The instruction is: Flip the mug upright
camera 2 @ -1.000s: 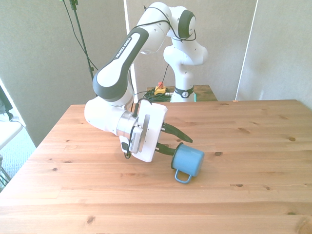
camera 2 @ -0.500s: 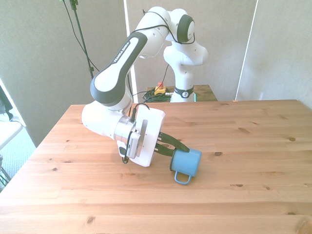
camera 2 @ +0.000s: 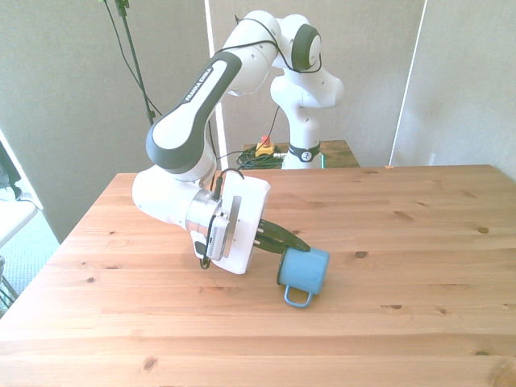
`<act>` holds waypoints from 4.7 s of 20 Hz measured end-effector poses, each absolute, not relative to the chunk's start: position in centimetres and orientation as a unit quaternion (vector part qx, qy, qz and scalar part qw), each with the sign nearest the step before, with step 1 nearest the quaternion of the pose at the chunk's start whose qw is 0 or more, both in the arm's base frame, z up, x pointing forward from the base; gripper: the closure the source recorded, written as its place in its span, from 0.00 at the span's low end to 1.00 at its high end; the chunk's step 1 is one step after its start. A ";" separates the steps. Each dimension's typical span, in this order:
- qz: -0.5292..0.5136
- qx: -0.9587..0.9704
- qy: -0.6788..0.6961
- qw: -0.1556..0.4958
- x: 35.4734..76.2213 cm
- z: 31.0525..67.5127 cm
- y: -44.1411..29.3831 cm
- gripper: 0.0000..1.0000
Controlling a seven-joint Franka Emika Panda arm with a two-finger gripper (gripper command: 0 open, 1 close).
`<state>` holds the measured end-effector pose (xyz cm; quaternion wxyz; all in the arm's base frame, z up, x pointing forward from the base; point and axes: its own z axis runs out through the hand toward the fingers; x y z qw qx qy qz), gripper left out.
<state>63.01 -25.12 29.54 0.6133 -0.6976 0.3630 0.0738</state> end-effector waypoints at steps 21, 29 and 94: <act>0.084 -0.694 0.351 0.623 62.6 30.1 -25.2 1.00; 0.075 -0.688 0.328 0.643 62.1 33.3 -25.9 1.00; -0.151 -0.844 0.514 0.007 62.9 41.2 -21.5 1.00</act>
